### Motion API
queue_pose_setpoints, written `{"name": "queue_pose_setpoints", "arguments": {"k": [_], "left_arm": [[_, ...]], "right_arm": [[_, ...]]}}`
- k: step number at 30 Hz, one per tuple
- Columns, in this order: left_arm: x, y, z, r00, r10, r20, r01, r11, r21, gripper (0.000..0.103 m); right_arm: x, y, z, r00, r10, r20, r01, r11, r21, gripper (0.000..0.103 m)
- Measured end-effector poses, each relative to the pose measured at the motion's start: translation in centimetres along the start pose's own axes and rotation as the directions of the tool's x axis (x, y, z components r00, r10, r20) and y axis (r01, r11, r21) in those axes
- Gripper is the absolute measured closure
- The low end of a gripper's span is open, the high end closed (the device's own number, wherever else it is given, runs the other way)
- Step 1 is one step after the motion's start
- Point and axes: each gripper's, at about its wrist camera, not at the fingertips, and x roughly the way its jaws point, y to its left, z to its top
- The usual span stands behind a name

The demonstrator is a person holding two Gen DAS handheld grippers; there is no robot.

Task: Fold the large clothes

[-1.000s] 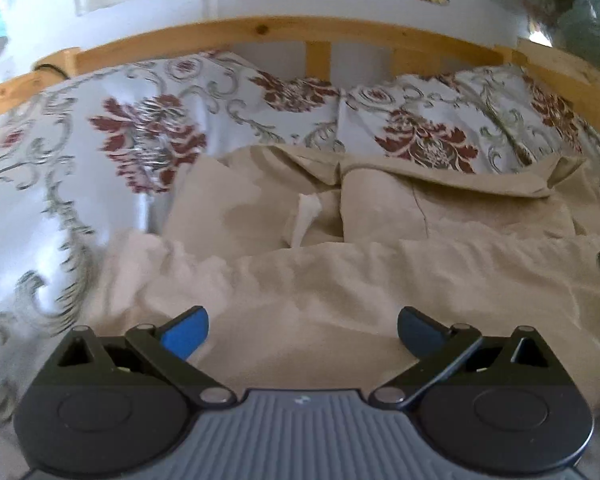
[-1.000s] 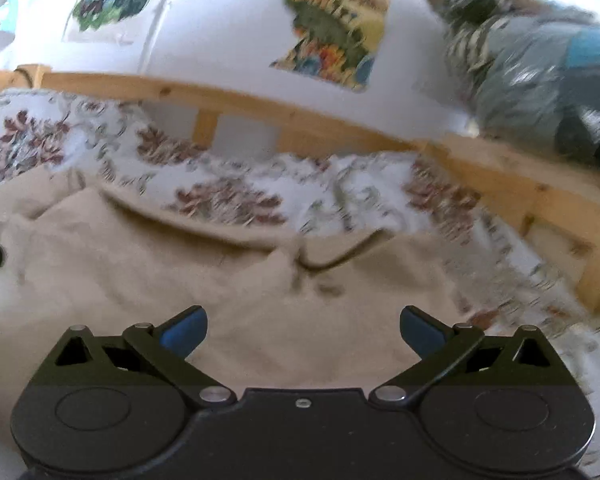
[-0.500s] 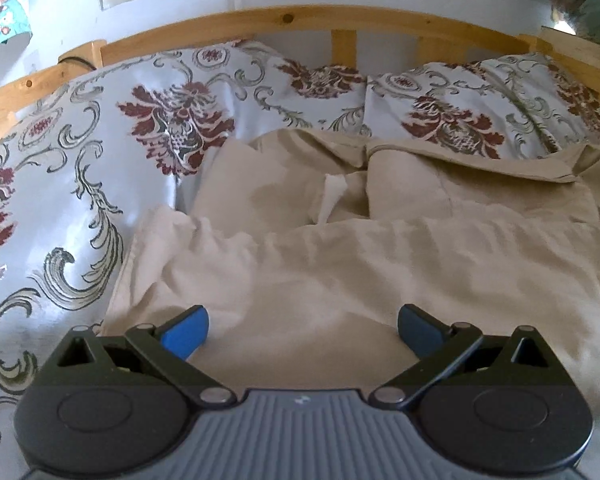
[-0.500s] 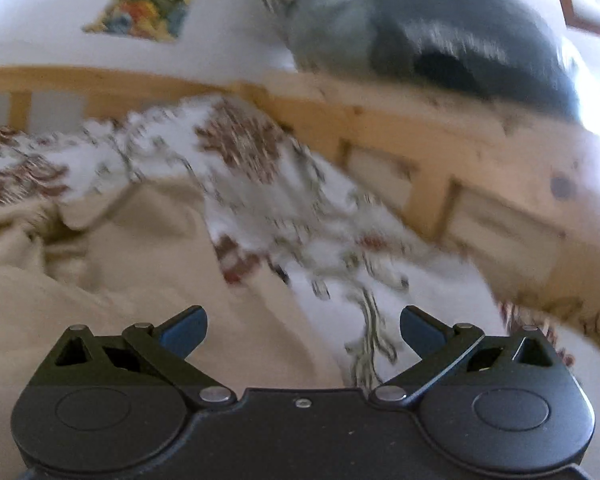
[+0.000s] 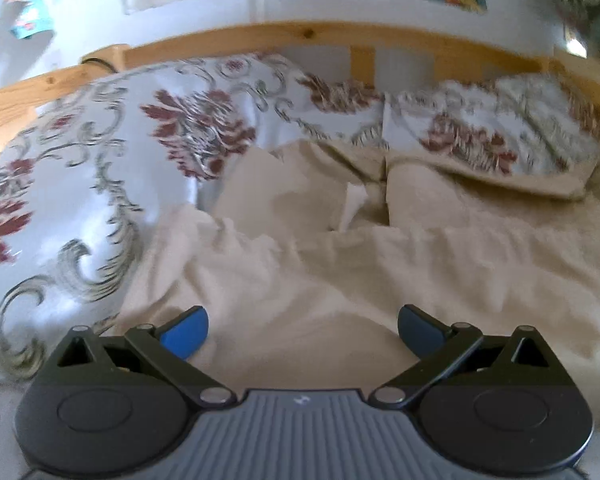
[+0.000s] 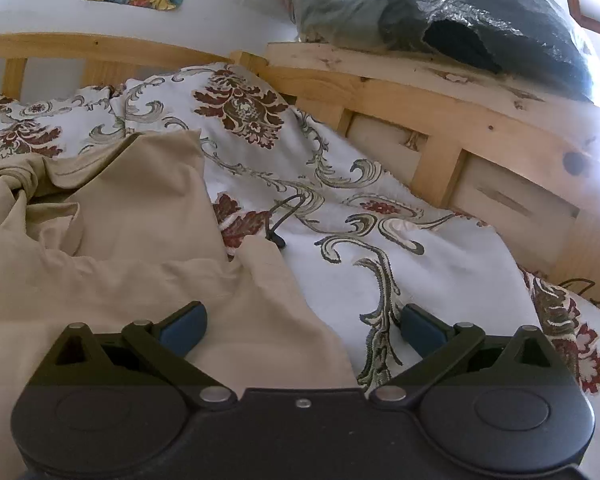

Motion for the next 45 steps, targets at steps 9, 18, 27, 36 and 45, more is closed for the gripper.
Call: {"name": "queue_pose_setpoints", "arguments": {"k": [9,18,27,36,45], "left_arm": [[-6.1,2.4,-3.1,0.995,-0.092,-0.023,0.088,0.988,-0.124,0.0],[-3.0,6.3,-3.9,0.95,-0.295,-0.099,0.253,0.918,-0.305,0.0],[-0.8,11.4,-3.0,0.928,-0.368,-0.061,0.292,0.818,-0.496,0.014],[-1.9,14.0,-3.2,0.964,-0.266,-0.021,0.212,0.81,-0.546,0.05],[-2.4,13.4,-1.5,0.982,-0.187,-0.012,0.16,0.871,-0.465,0.093]], "right_arm": [[-5.3,-0.3,2.3,0.98,0.043,0.193,-0.056,0.997,0.061,0.001],[-9.4,7.0,5.8,0.846,0.464,0.261,-0.429,0.885,-0.183,0.001],[-3.8,17.0,11.7,0.869,0.482,0.113,-0.442,0.859,-0.259,0.001],[-0.4,20.3,7.3,0.895,0.445,-0.002,-0.424,0.851,-0.311,0.001],[-7.2,14.1,8.1,0.865,0.492,0.099,-0.447,0.846,-0.292,0.001]]}}
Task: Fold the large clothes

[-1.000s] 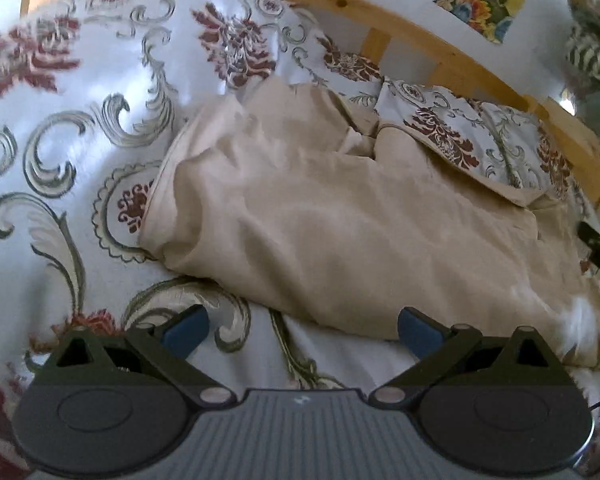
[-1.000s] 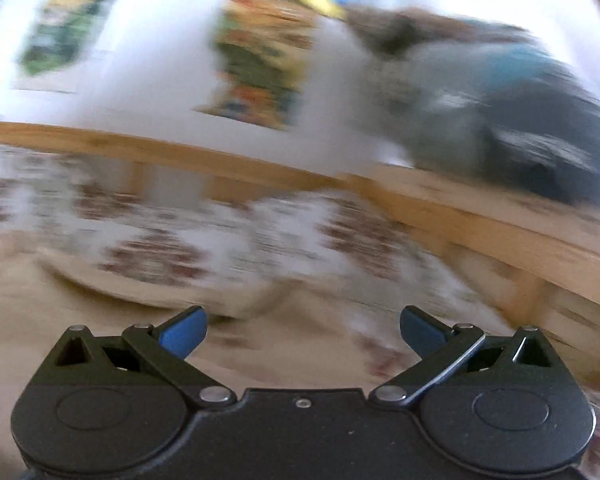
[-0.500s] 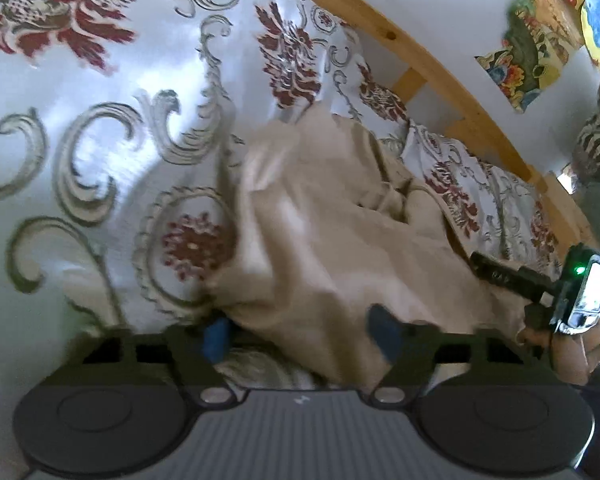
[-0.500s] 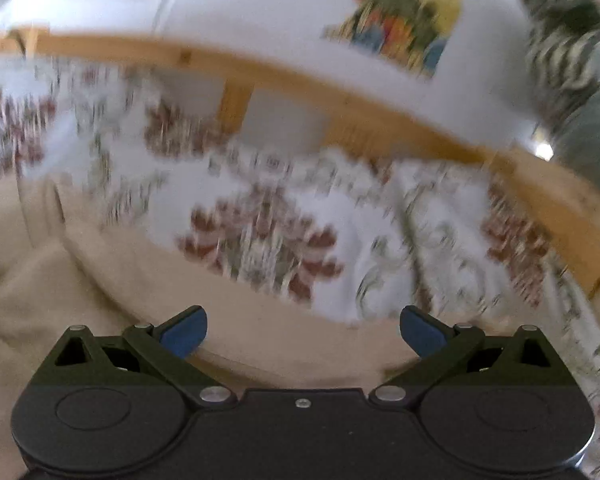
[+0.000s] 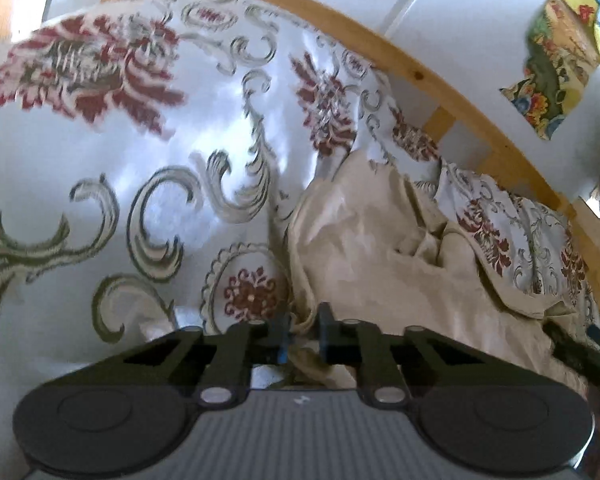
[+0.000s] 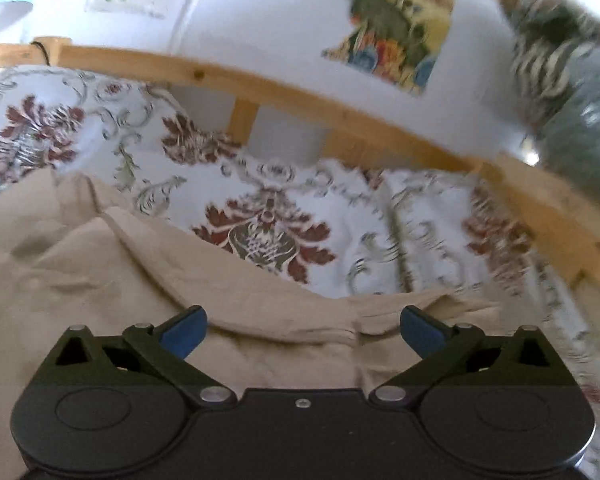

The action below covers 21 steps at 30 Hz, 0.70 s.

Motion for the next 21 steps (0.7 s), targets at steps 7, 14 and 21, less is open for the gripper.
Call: {"name": "queue_pose_setpoints", "arguments": {"k": [7,14,21], "left_arm": [[-0.7,1.0,0.7,1.0,0.005,0.007,-0.005,1.0,-0.009,0.097],[-0.9,0.4,0.8,1.0,0.014,-0.003,-0.014,0.996,0.083,0.096],[-3.1,0.8,-0.4,0.994,-0.093,0.049,0.092,0.996,0.018,0.013]], "right_arm": [[-4.4,1.5,-4.7,1.0,-0.022,0.006,0.023,0.999,-0.031,0.001],[-2.3,0.7,-7.2,0.998,0.057,-0.032,-0.053,0.994,0.101,0.001],[-2.4,0.8,-7.4,0.998,0.06,-0.029,-0.057,0.993,0.107,0.001]]}}
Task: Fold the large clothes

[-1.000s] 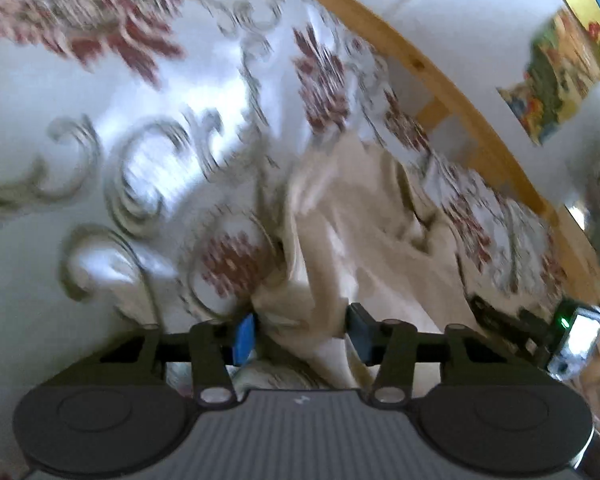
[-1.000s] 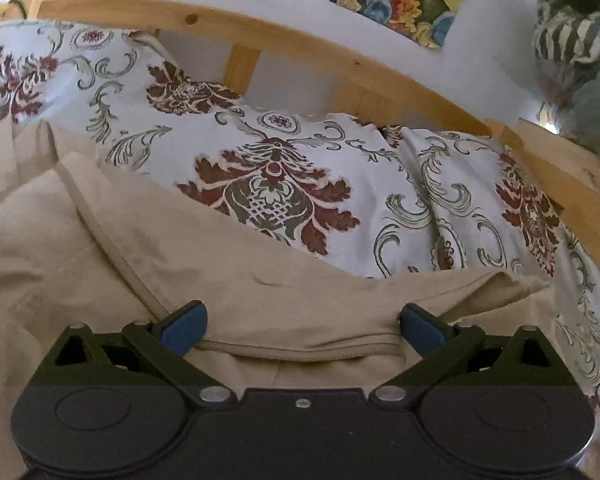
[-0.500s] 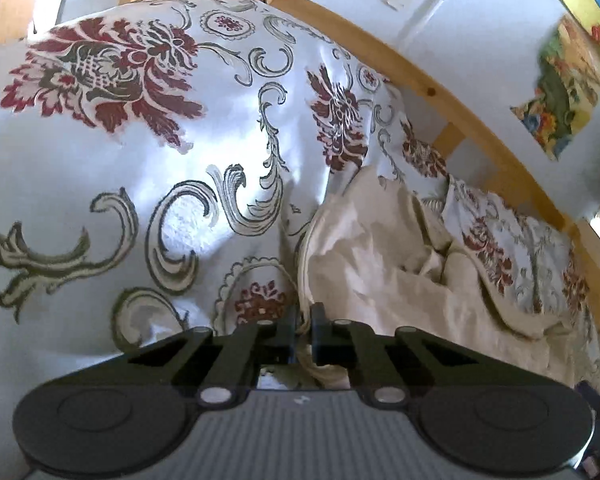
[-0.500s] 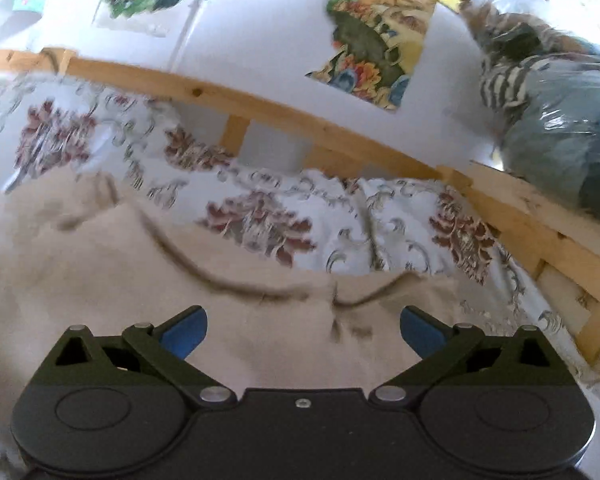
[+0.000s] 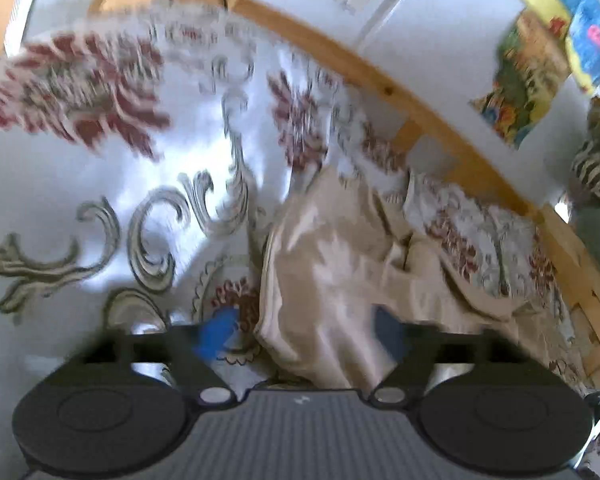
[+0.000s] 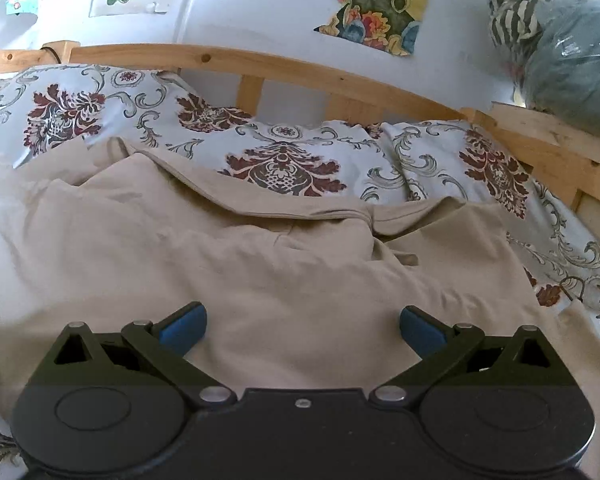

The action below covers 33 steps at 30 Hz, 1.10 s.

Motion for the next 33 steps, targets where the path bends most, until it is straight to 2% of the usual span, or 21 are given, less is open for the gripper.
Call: {"name": "queue_pose_setpoints", "arguments": {"k": [2,5,10,14,15,16,17,18,19,21,23,26,27,30,33], "left_arm": [[-0.7,-0.4,-0.7,1.0,-0.014,0.004,0.014,1.0,0.008,0.013],[-0.4,-0.6,-1.9,0.998,-0.039,-0.054,0.038,0.999,-0.035,0.012],[3.2,-1.2,-3.1,0.98,-0.11,-0.167,0.09,0.988,-0.125,0.012],[5.8,-2.6,-2.6,0.987,-0.076,-0.14,0.057,0.989,-0.135,0.013],[6.3,-2.9,-2.4,0.988,-0.061,-0.143,0.041,0.989,-0.14,0.018],[6.7,-3.3,-2.3,0.989,-0.038,-0.145,0.018,0.99,-0.137,0.034],[6.8,-3.8,-2.1,0.99,-0.021,-0.14,0.003,0.992,-0.125,0.066],[6.7,-4.4,-2.0,0.992,0.003,-0.126,-0.016,0.994,-0.107,0.084],[6.5,-4.9,-1.9,0.993,0.026,-0.112,-0.036,0.995,-0.093,0.093],[5.3,-5.3,-2.1,0.997,0.033,-0.076,-0.042,0.992,-0.12,0.099],[3.6,-5.4,-2.2,0.998,0.029,-0.052,-0.039,0.98,-0.195,0.102],[0.7,-3.8,-2.4,0.998,-0.008,-0.068,-0.017,0.932,-0.363,0.102],[-0.5,-3.1,-2.6,0.998,-0.011,-0.07,-0.017,0.922,-0.386,0.102],[-2.7,-1.0,-2.9,0.997,0.038,-0.064,-0.057,0.943,-0.329,0.102],[-3.6,0.4,-3.1,0.998,0.051,-0.047,-0.063,0.951,-0.304,0.102]], "right_arm": [[0.0,0.1,0.0,1.0,-0.002,0.003,0.002,1.0,-0.001,0.001],[0.0,-0.1,0.0,1.0,-0.002,0.007,0.002,1.0,0.0,0.001],[0.0,-0.1,0.0,1.0,-0.002,0.008,0.002,1.0,0.001,0.001],[0.0,0.0,-0.1,1.0,-0.003,0.009,0.003,1.0,0.001,0.001],[0.0,0.0,-0.1,1.0,-0.002,0.009,0.002,1.0,0.002,0.001],[0.0,-0.1,-0.1,1.0,-0.002,0.01,0.002,1.0,0.003,0.001],[-0.1,-0.1,0.0,1.0,0.001,0.012,-0.001,1.0,0.006,0.001],[-0.2,-0.2,0.0,1.0,0.004,0.018,-0.005,1.0,0.013,0.001],[-0.5,-0.5,0.0,0.999,0.011,0.036,-0.012,1.0,0.026,0.001],[-1.3,-0.8,0.2,0.996,0.031,0.085,-0.035,0.998,0.049,0.001],[-2.1,-1.1,0.6,0.991,0.031,0.128,-0.04,0.997,0.062,0.001],[-2.8,-1.2,1.7,0.992,0.026,0.127,-0.034,0.997,0.065,0.001],[-3.1,-1.2,2.3,0.994,0.03,0.109,-0.038,0.997,0.069,0.001],[-4.3,-1.3,3.8,0.995,0.081,0.063,-0.086,0.992,0.089,0.001],[-4.6,-0.5,5.1,0.995,0.078,0.068,-0.083,0.993,0.086,0.001]]}}
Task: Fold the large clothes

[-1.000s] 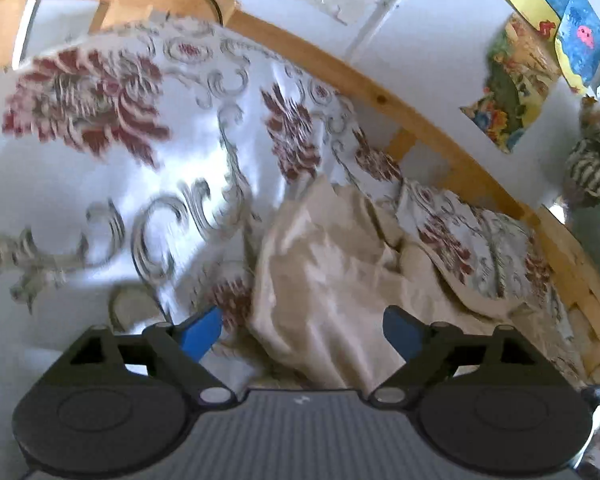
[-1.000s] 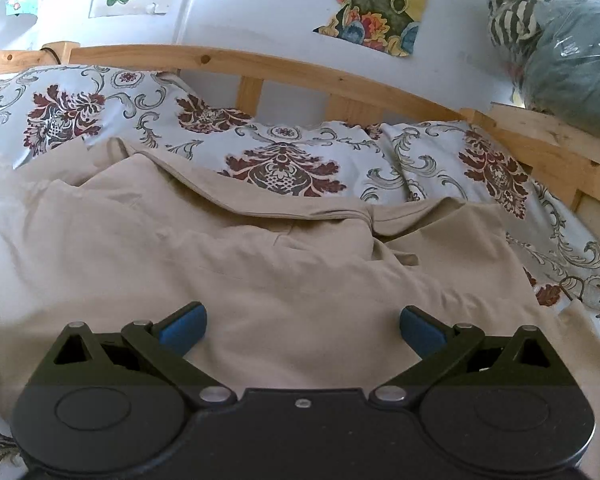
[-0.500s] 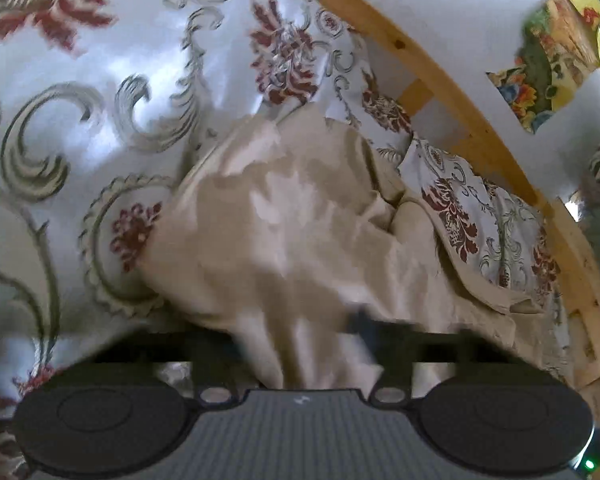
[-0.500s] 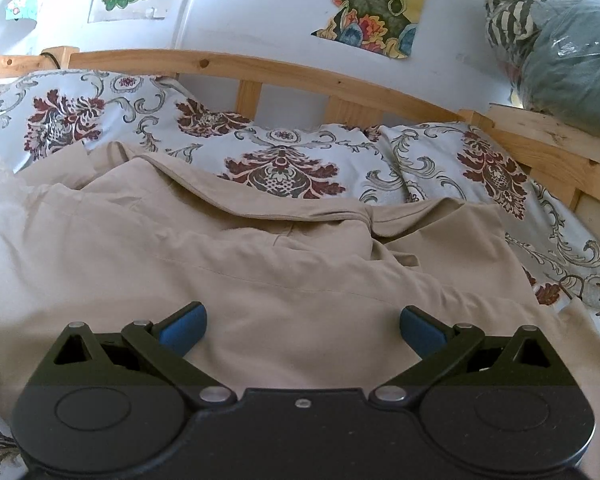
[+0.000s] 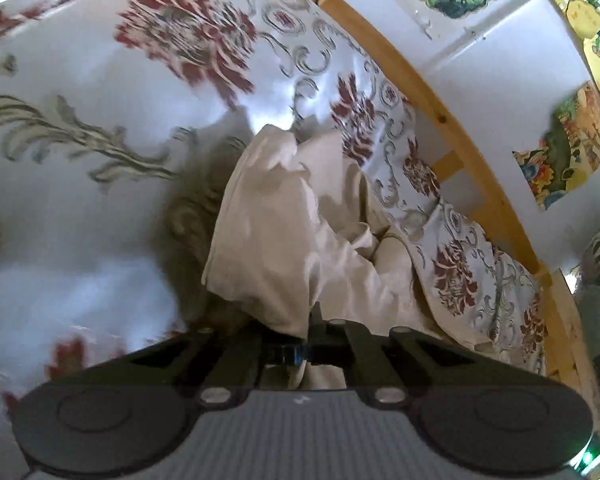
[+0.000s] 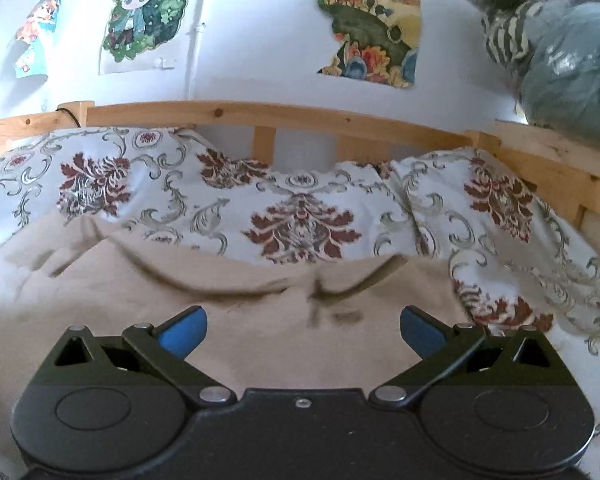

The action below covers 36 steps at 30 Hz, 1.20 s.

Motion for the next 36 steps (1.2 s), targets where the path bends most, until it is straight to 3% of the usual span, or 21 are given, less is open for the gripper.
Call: {"name": "queue_pose_setpoints", "arguments": {"k": [7,10,13,16,18,20,21,23,25,27,32,35,36], "left_arm": [[0.3,-0.6,-0.2,0.999,0.032,0.005,-0.032,0.996,0.082,0.102],[0.2,-0.7,-0.4,0.999,0.035,0.004,-0.036,0.994,0.103,0.101],[0.2,-0.8,-0.7,0.999,0.035,0.005,-0.035,0.99,0.134,0.101],[0.1,-1.5,-0.9,0.999,0.041,0.027,-0.045,0.985,0.164,0.101],[-0.4,-2.8,-1.0,0.998,0.027,0.061,-0.041,0.972,0.232,0.102],[-1.3,-5.6,-1.4,0.994,-0.028,0.109,-0.018,0.918,0.396,0.102],[-1.8,-7.4,-1.8,0.99,-0.061,0.13,-0.011,0.869,0.494,0.102],[-2.5,-10.7,-2.4,0.982,-0.12,0.145,0.003,0.78,0.626,0.102],[-2.5,-13.8,-2.9,0.977,-0.168,0.128,0.03,0.712,0.702,0.102],[-2.2,-16.7,-3.7,0.975,-0.204,0.088,0.065,0.639,0.767,0.102],[-0.5,-23.6,-7.9,0.969,-0.242,-0.049,0.15,0.419,0.896,0.102],[0.8,-26.8,-11.8,0.975,-0.193,-0.107,0.163,0.302,0.939,0.102],[1.3,-27.4,-12.9,0.976,-0.177,-0.123,0.17,0.279,0.945,0.102]], "right_arm": [[5.2,4.1,1.8,1.0,0.007,0.016,-0.006,0.997,-0.076,0.001],[8.0,5.1,2.0,0.999,-0.048,-0.016,0.047,0.995,-0.083,0.001],[10.8,6.2,0.4,0.987,-0.037,-0.155,0.019,0.993,-0.12,0.001],[11.2,6.8,-0.6,0.99,-0.05,-0.134,0.03,0.989,-0.148,0.001],[11.1,6.8,-0.5,0.99,-0.046,-0.132,0.026,0.989,-0.145,0.001],[10.6,5.6,-0.2,0.992,0.028,-0.127,-0.038,0.996,-0.079,0.004],[9.6,4.5,0.1,0.989,0.095,-0.116,-0.096,0.995,-0.002,0.007],[6.9,1.6,0.6,0.982,0.184,-0.051,-0.171,0.966,0.192,0.001],[4.9,-0.4,1.6,0.976,0.214,-0.037,-0.197,0.943,0.268,0.001],[3.3,-1.5,3.0,0.981,0.18,-0.067,-0.159,0.957,0.243,0.001],[-3.3,-7.5,4.4,0.993,0.114,0.014,-0.113,0.942,0.317,0.001],[-6.3,-12.3,3.4,0.999,0.047,0.015,-0.049,0.896,0.441,0.001],[-7.0,-14.0,2.8,1.0,0.021,0.018,-0.027,0.865,0.502,0.001]]}}
